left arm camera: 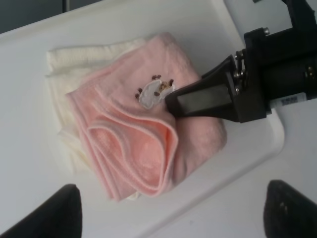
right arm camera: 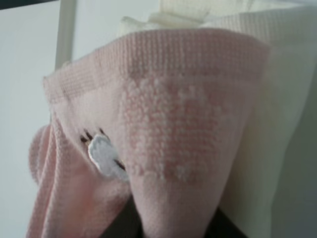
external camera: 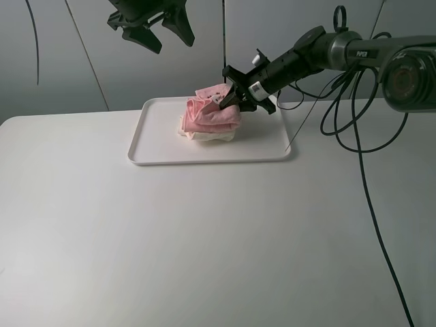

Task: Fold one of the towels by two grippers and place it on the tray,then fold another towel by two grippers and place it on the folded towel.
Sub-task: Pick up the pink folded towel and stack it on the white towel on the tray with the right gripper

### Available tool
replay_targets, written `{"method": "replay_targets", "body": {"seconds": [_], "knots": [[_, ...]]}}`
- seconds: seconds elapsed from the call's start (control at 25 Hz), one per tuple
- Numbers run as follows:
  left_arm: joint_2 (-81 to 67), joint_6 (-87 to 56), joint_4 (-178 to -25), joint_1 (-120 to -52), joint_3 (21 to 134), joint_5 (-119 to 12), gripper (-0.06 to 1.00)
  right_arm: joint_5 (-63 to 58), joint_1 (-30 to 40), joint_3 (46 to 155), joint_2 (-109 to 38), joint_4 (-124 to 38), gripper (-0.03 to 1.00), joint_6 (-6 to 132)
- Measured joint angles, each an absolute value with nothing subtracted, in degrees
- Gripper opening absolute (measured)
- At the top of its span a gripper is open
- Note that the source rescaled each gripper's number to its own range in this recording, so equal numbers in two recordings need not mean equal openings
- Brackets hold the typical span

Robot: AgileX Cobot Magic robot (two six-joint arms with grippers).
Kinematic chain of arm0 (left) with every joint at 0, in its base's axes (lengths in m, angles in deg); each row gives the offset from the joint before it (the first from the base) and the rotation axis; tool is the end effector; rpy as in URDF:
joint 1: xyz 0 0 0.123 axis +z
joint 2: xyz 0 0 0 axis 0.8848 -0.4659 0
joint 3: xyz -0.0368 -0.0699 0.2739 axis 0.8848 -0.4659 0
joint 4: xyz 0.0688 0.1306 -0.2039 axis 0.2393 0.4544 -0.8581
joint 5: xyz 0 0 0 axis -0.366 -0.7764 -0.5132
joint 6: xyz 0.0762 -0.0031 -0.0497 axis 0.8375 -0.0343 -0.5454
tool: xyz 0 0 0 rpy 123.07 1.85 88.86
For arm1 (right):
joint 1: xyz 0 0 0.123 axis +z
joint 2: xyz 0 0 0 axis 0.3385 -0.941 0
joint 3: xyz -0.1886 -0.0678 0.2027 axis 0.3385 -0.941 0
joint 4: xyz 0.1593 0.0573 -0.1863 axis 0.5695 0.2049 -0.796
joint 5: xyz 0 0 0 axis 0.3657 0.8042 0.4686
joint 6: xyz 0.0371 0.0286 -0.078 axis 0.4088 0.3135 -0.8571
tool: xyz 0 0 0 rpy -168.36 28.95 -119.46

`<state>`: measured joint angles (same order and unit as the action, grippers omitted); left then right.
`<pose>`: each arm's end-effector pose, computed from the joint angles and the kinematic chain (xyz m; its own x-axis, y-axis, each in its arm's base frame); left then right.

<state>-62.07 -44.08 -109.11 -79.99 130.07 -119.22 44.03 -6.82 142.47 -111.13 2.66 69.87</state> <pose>0.4595 -0.1798 0.3076 -0.8351 0.2393 -0.4954 0.4268 0.8500 -0.3088 0.5069 0.1787 0.1054 -0.9756 0.0578 -0.2120 -0.1150 0.6878 0.7167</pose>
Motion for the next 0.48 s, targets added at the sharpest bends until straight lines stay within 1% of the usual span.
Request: {"method": "replay_targets", "body": {"seconds": [0.12, 0.16, 0.2, 0.32, 0.48], "knots": [[-62.07, -44.08, -109.11, -79.99, 130.07, -119.22, 0.95, 43.8, -6.82, 142.51, -111.13, 3.58, 0.67, 70.26], [-62.07, -44.08, -109.11, -79.99, 130.07, -119.22, 0.95, 44.1, -6.82, 142.51, -111.13, 3.68, 0.75, 70.11], [-62.07, -44.08, -109.11, -79.99, 130.07, -119.22, 0.95, 44.57, -6.82, 142.51, -111.13, 3.84, 0.8, 69.61], [-62.07, -44.08, -109.32, -79.99, 130.07, -119.22, 0.95, 46.64, -6.74, 142.51, -110.44, 2.86, 0.84, 66.76], [-62.07, -44.08, -109.45, -79.99, 130.07, -119.22, 0.95, 47.95, -6.74, 142.51, -106.01, -6.11, 0.84, 64.81]]}}
